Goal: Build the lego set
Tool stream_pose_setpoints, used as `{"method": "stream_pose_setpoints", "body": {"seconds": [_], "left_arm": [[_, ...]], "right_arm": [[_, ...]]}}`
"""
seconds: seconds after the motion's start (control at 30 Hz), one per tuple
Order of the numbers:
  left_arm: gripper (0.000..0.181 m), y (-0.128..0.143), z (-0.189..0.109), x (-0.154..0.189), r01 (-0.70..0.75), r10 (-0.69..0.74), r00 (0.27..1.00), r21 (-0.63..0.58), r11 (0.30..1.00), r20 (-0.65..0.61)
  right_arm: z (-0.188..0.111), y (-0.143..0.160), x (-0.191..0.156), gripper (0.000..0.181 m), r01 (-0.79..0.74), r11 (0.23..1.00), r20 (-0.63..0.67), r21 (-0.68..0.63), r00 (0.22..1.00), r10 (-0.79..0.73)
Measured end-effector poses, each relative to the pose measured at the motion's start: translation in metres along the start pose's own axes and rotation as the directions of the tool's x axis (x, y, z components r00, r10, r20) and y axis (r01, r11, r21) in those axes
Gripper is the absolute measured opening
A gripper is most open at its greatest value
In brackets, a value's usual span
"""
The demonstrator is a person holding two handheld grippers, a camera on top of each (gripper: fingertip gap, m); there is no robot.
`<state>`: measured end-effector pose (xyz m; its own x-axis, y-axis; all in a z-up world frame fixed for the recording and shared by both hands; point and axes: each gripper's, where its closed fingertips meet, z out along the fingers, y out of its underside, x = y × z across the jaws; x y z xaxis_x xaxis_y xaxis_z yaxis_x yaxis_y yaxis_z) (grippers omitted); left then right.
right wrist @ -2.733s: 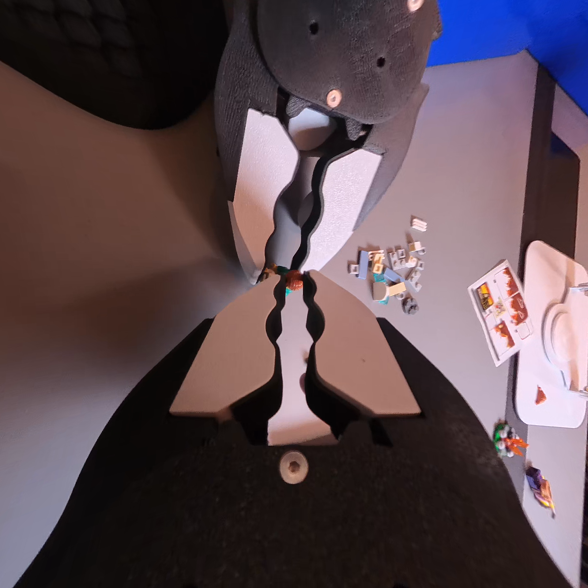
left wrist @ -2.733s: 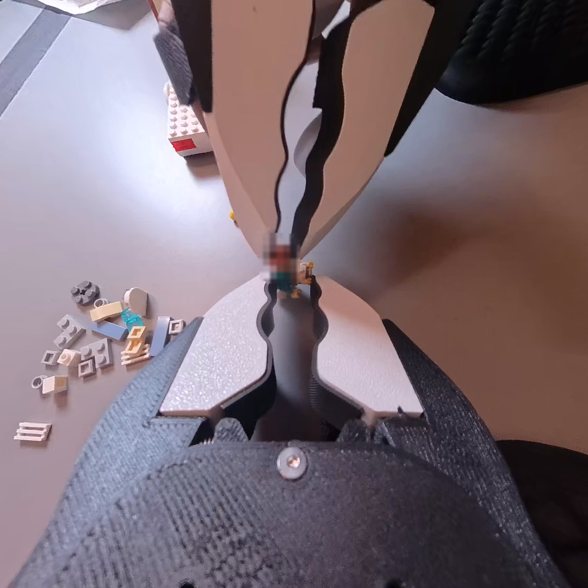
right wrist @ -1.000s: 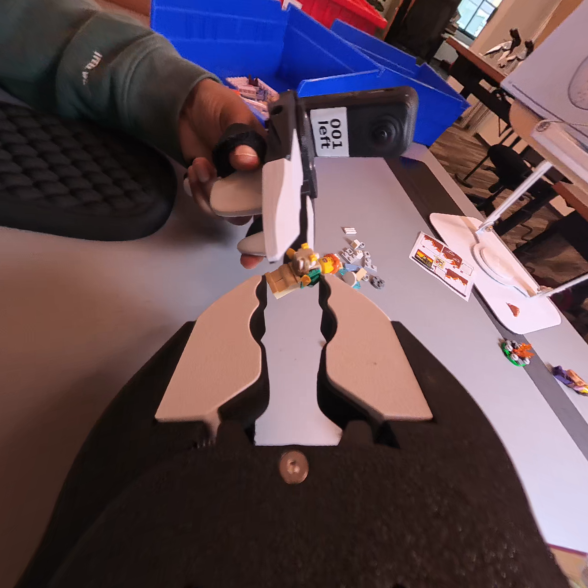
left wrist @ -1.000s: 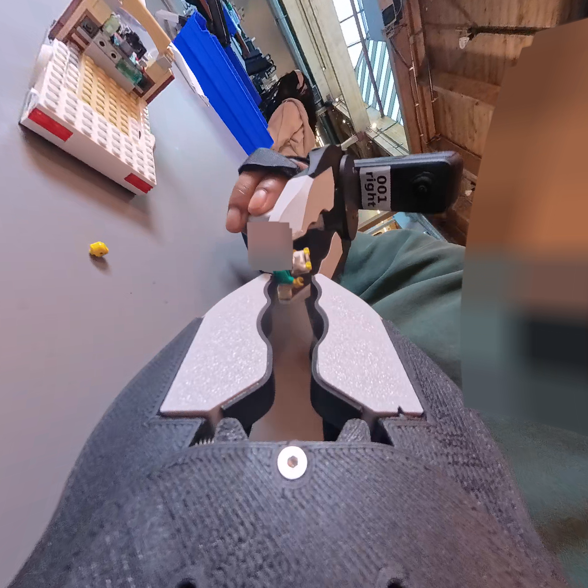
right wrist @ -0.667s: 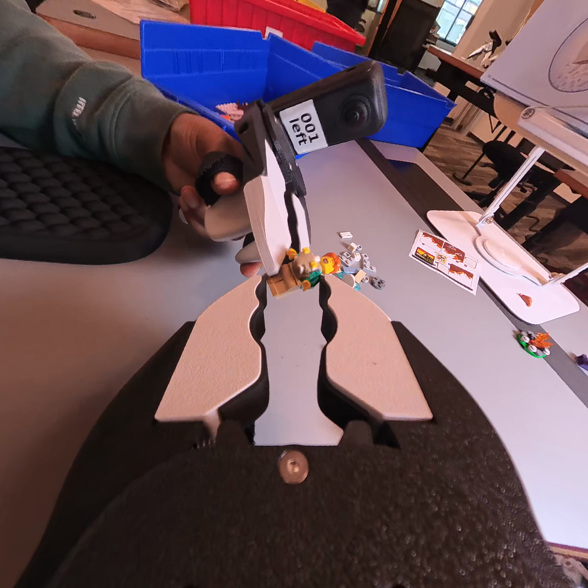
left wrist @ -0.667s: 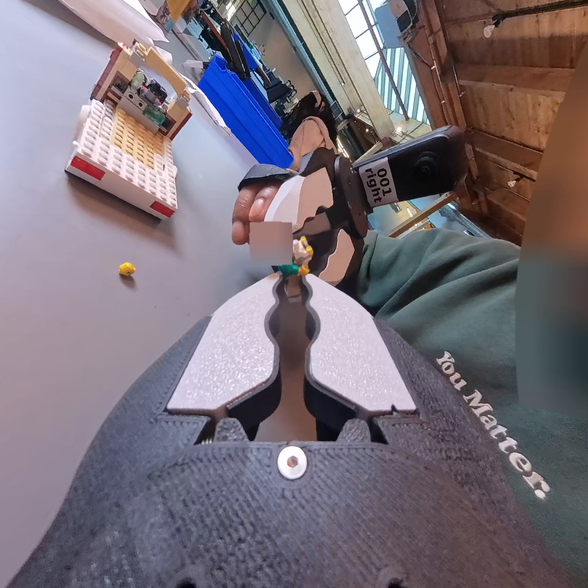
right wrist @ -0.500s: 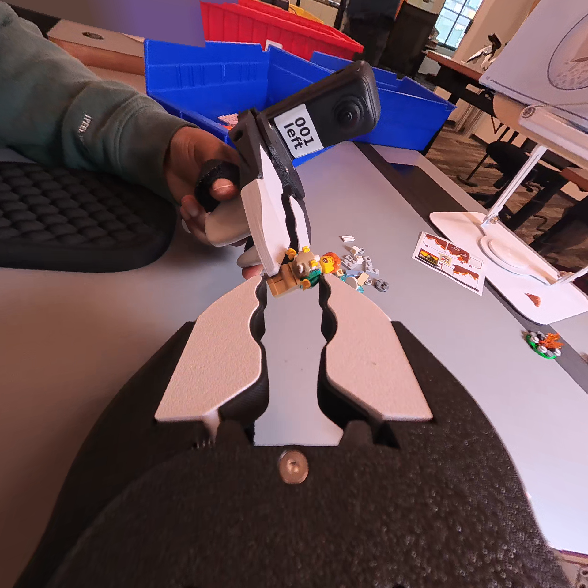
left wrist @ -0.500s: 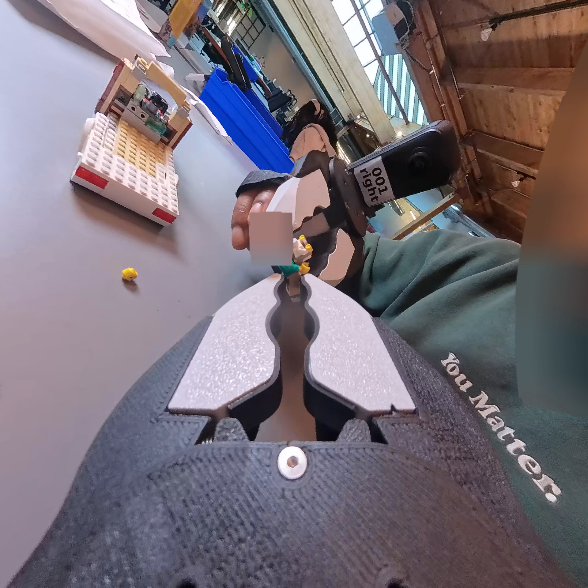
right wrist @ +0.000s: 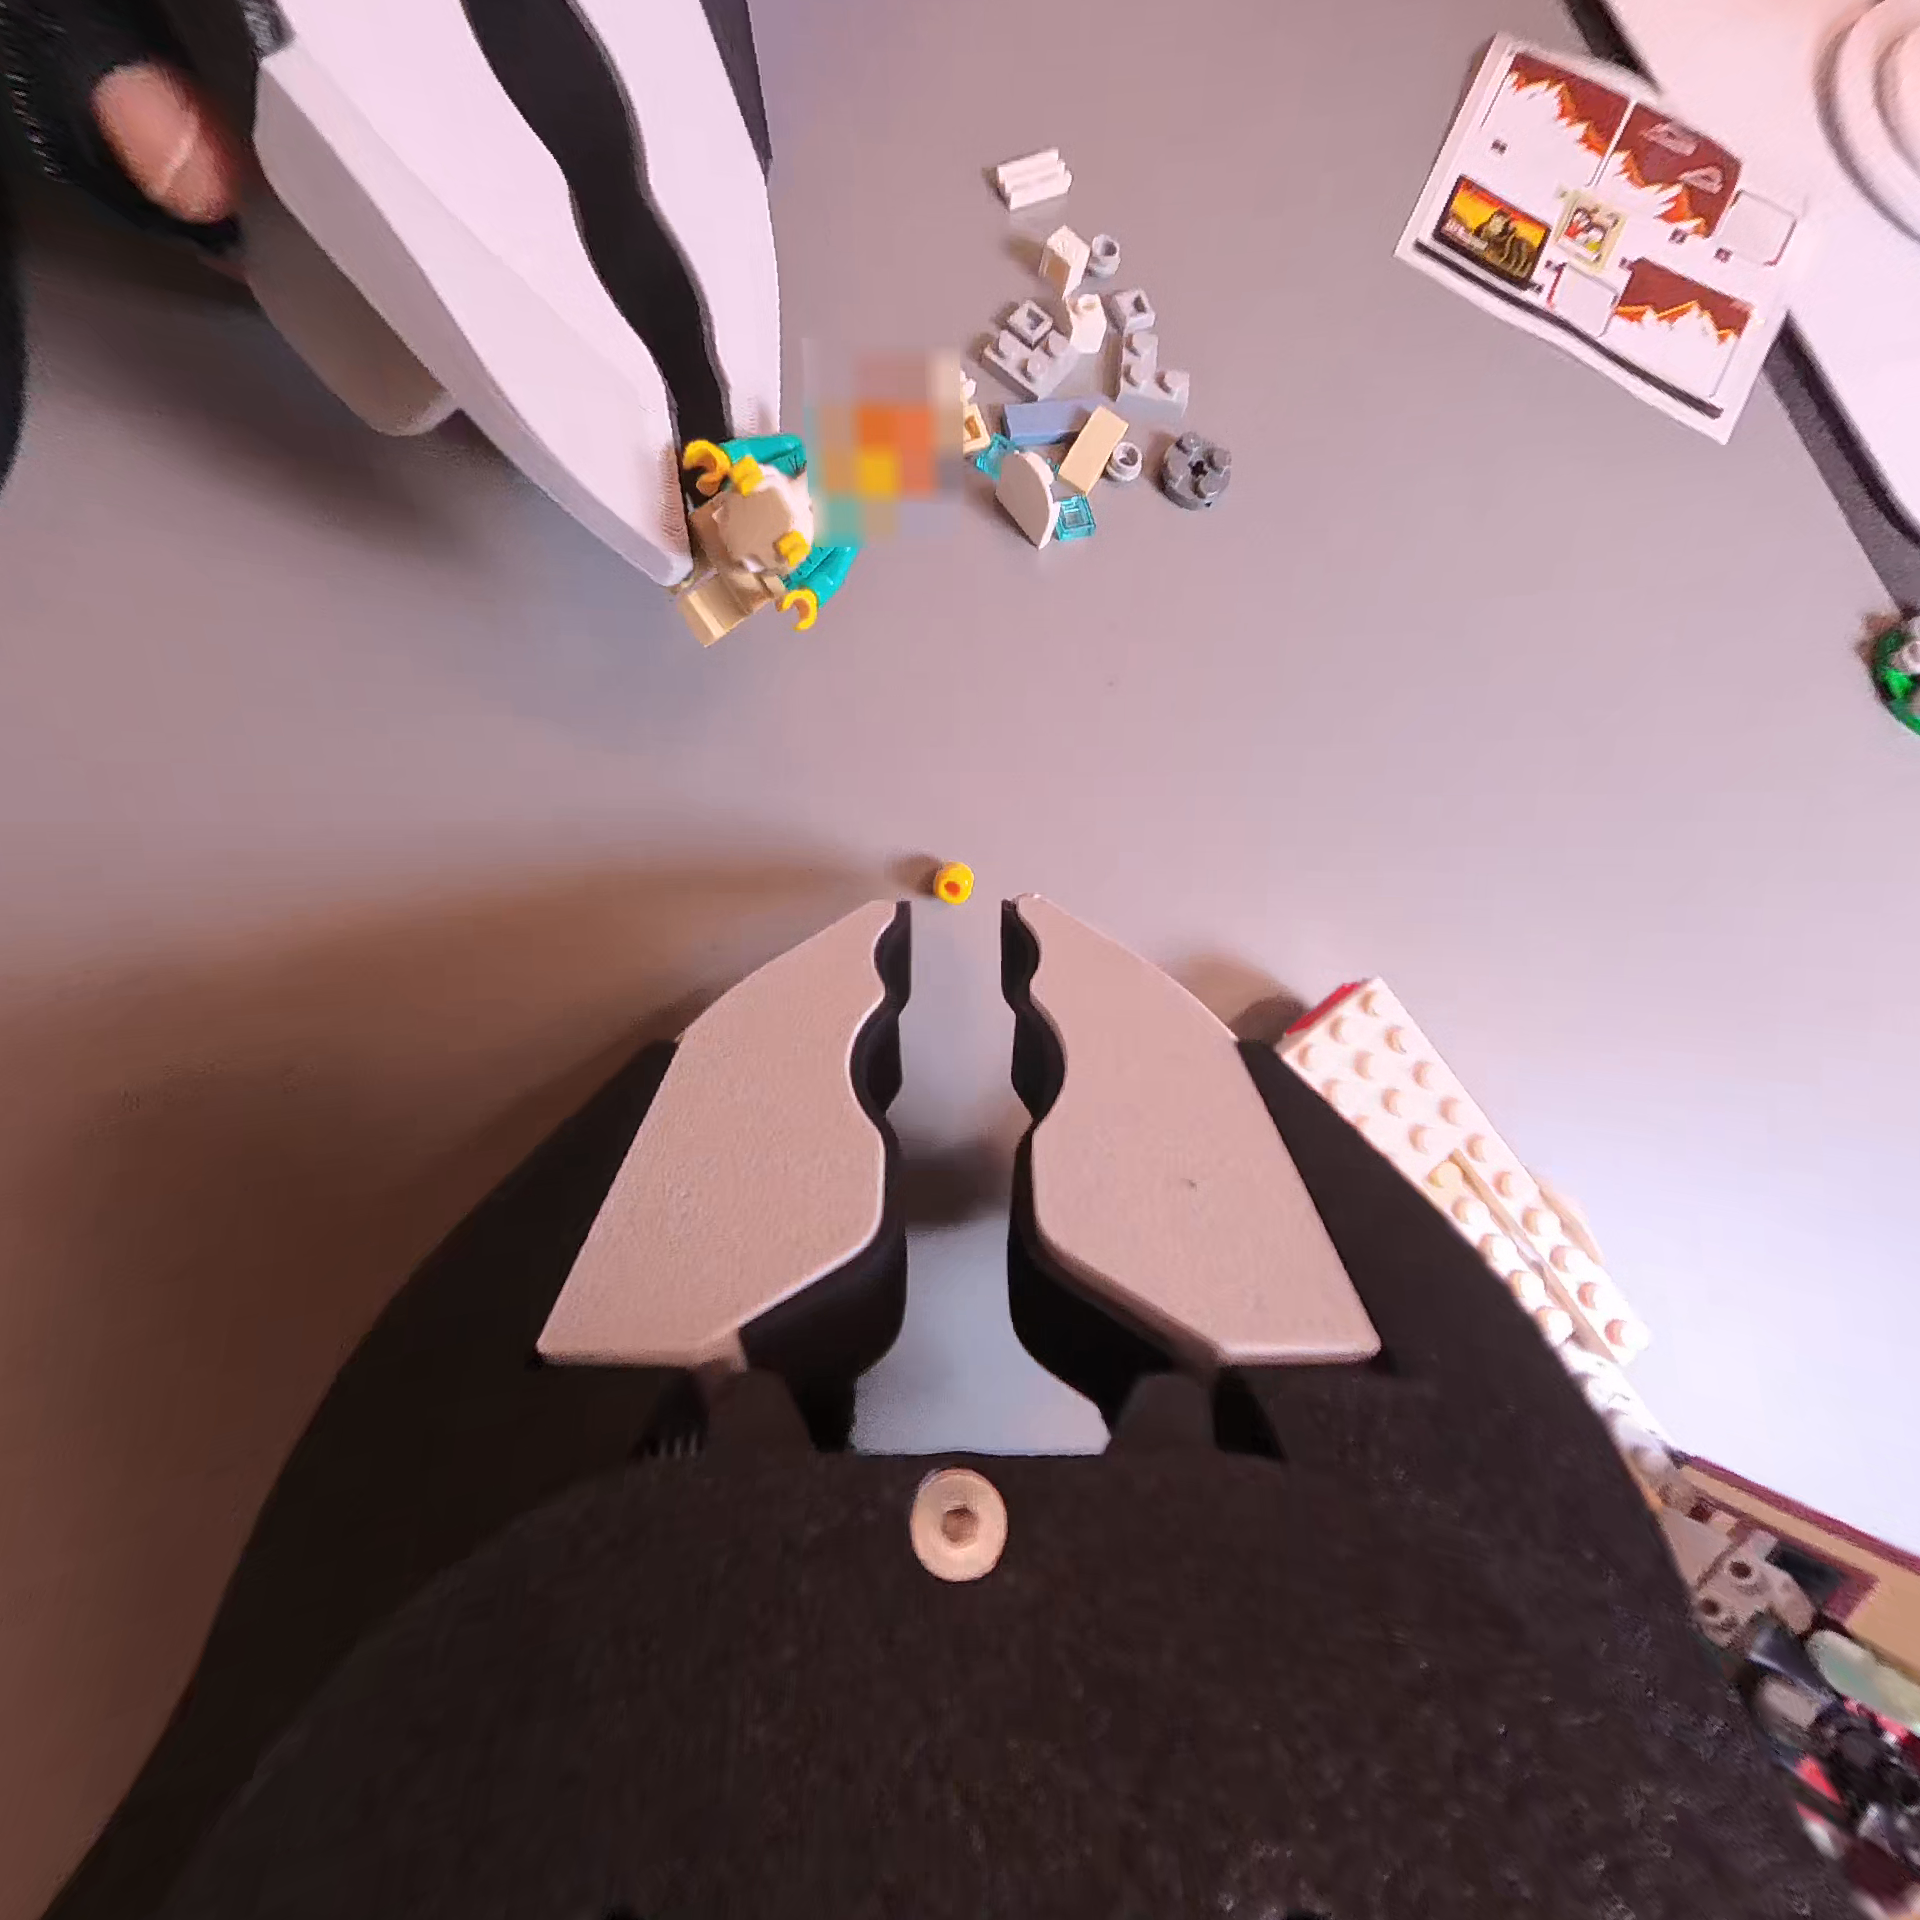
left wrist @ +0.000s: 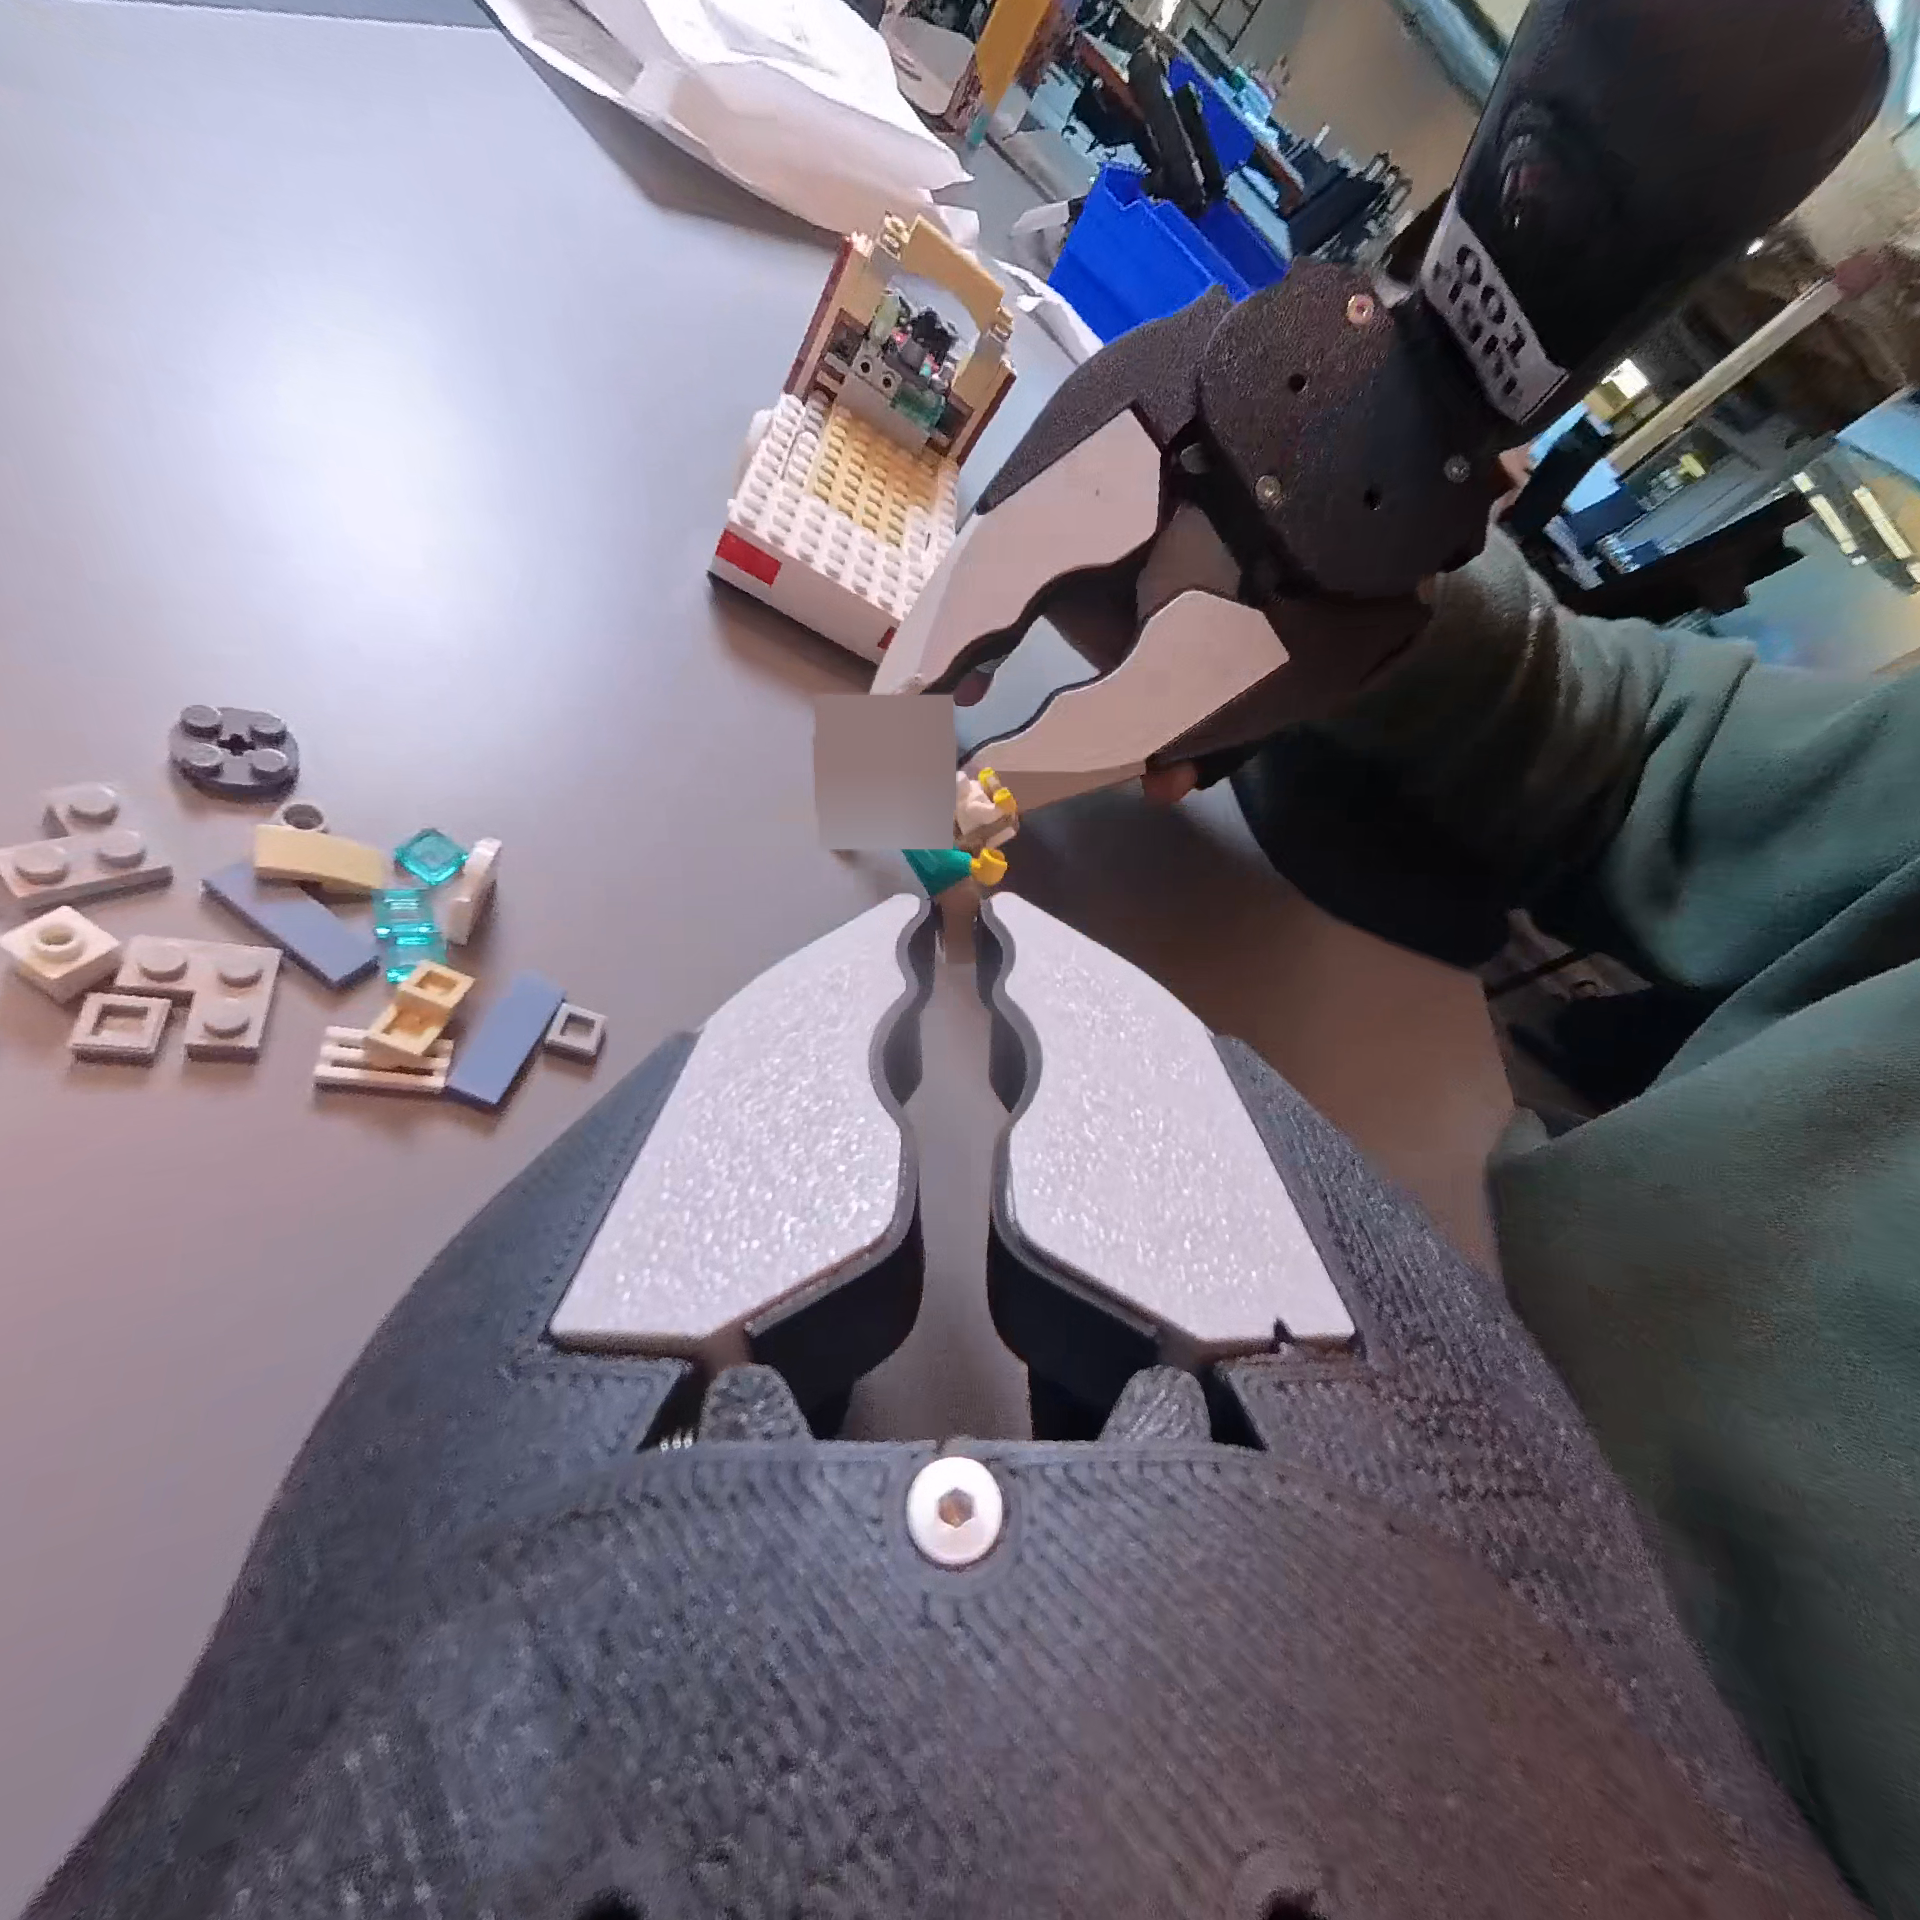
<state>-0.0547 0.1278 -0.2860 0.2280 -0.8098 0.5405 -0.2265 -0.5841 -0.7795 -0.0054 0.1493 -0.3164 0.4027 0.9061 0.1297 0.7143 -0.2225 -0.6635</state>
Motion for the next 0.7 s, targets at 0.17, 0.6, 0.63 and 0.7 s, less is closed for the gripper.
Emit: {"method": "stream_pose_setpoints", "body": {"seconds": [0.17,0.6,0.63,0.7], "left_arm": [[0.008,0.006,-0.004,-0.007,-0.079,0.081,0.994,-0.034,0.996,0.068],[0.008,0.022,0.000,-0.003,-0.239,0.253,0.965,-0.158,0.958,0.073],[0.008,0.023,0.000,-0.002,-0.255,0.270,0.960,-0.163,0.953,0.073],[0.008,0.022,0.002,0.003,-0.295,0.306,0.951,-0.154,0.943,0.052]], "right_arm": [[0.010,-0.001,-0.002,0.015,0.005,0.992,-0.002,-0.124,1.000,-0.005],[0.007,0.013,-0.012,0.008,-0.008,0.986,0.020,-0.169,1.000,0.012],[0.005,0.014,-0.013,0.013,-0.010,0.986,0.025,-0.167,1.000,0.015],[0.000,0.008,-0.016,0.019,-0.007,0.993,0.044,-0.122,0.999,0.013]]}}
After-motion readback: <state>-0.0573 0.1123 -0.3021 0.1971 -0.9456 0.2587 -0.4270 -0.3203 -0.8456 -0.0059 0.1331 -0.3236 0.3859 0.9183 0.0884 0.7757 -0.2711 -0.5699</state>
